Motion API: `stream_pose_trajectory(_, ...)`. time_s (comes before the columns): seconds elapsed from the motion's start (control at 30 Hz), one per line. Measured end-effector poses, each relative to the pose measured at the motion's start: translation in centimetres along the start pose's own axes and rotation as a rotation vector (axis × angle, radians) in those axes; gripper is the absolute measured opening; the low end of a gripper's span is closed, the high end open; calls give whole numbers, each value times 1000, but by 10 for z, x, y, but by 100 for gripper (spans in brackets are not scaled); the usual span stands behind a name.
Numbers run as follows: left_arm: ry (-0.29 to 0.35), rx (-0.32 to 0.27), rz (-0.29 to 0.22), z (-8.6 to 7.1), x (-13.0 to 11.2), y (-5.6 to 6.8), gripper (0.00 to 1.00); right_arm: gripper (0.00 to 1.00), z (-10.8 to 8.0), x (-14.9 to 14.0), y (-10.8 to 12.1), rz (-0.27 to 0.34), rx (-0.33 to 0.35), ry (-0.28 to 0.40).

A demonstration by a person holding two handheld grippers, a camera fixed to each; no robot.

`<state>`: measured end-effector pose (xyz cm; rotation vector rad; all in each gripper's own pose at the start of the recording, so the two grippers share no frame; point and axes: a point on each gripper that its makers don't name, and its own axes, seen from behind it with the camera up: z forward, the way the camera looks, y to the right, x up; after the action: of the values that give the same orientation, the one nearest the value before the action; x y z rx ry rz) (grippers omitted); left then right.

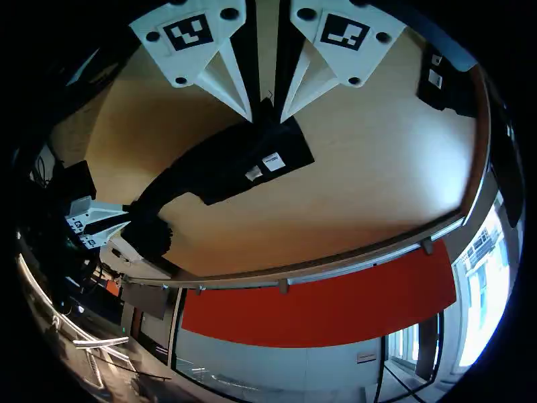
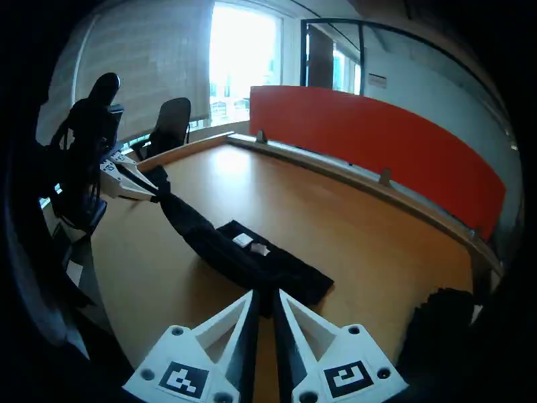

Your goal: Fold towel

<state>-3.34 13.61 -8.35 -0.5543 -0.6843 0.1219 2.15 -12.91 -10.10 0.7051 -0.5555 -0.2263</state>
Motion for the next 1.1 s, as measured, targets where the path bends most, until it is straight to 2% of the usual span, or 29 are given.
stream_pose_trajectory(0.27,2,-4,-4,-6,1,3,13,13,-5,1,-1,-4,-1,1)
stream_pose_trajectory(0.67,-7,-8,-14,-3,-3,6,13,13,-3,-1,-1,-4,1,-10)
stream_pose_trajectory(1.1,-55,-17,-31,18,-21,7,13,13,16,-24,3,2,17,-74)
